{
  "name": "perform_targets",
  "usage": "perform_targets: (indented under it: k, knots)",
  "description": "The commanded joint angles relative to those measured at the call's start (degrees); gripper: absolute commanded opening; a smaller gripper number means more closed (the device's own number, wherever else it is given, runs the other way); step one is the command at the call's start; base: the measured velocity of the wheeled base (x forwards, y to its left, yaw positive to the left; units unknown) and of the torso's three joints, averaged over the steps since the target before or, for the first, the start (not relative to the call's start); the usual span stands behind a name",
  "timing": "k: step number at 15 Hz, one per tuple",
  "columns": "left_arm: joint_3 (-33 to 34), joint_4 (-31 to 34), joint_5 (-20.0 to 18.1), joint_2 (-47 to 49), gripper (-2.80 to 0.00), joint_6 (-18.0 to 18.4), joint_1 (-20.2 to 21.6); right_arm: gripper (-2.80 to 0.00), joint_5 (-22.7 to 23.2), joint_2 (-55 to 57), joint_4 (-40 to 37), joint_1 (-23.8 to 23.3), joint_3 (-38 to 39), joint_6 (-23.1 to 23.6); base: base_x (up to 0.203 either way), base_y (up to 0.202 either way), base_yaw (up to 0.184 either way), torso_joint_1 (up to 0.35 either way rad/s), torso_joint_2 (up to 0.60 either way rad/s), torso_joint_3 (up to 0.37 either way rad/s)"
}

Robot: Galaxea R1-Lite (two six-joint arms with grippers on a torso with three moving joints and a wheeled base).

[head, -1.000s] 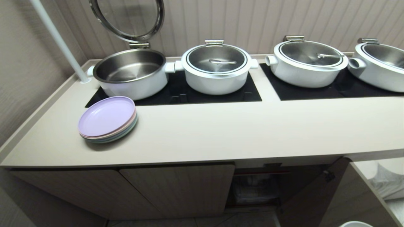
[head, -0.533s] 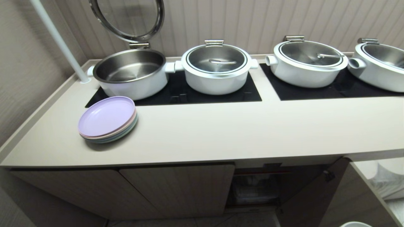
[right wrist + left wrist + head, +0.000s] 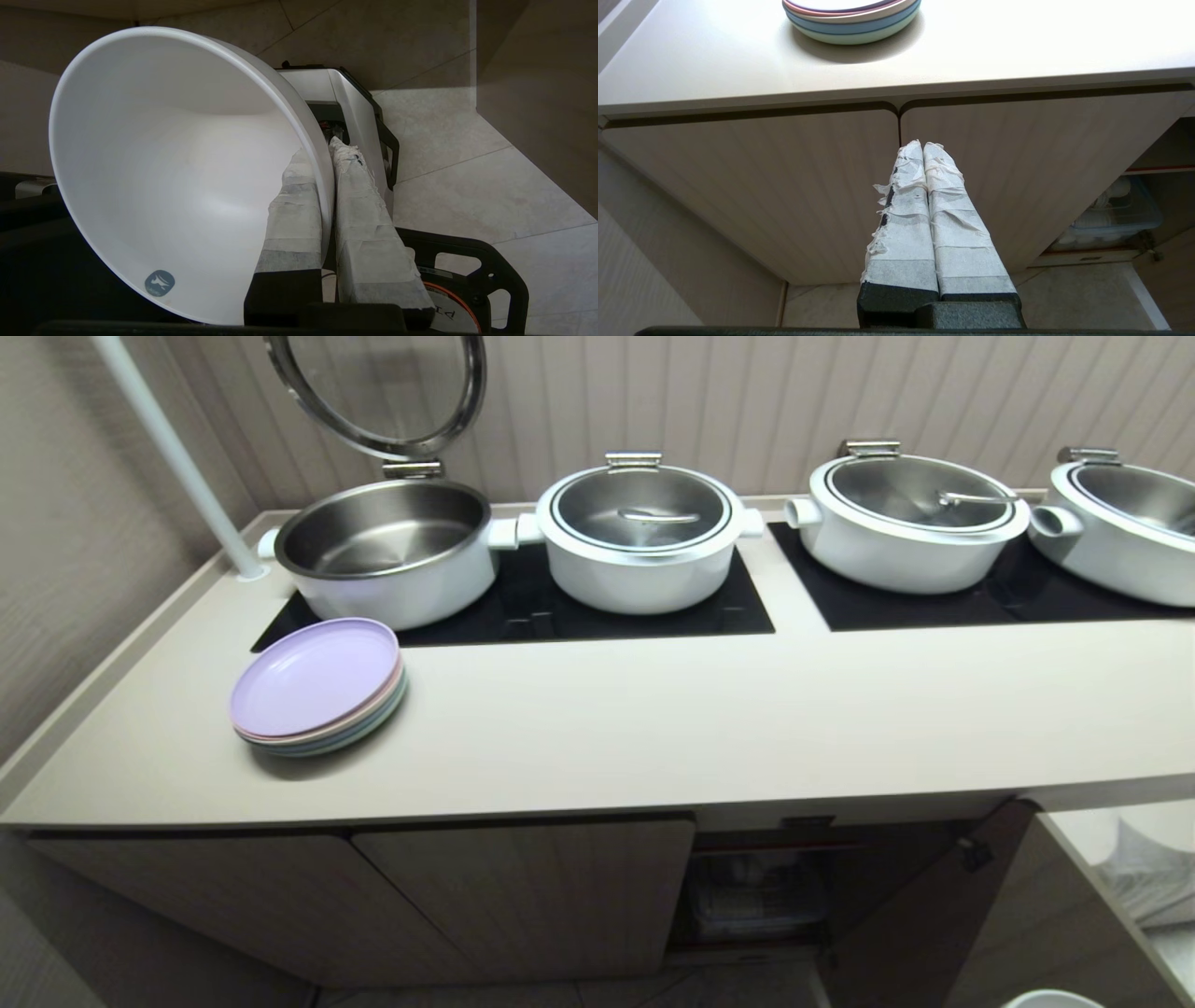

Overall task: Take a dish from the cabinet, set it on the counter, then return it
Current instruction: Put it back into the cabinet

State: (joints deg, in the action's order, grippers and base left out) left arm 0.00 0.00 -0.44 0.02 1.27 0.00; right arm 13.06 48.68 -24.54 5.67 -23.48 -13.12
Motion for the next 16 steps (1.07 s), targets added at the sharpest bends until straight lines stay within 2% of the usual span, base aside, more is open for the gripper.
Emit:
perform_targets:
  k: [1,16]
  knots:
    - [0.00,0.00,0.00,-0.02,-2.80,0.02,0.00,-2.80,0.04,-0.07,-0.25,0.04,0.10,-0.07,0.000,0.000,0.000,-0.055,0.15,0.060]
    - [0.00,0.00,0.00,-0.02,-2.80,-0.02,0.00,-2.80,-0.22,-0.07,-1.04,0.22,0.10,0.02,0.000,0.000,0.000,-0.118,0.26,0.127]
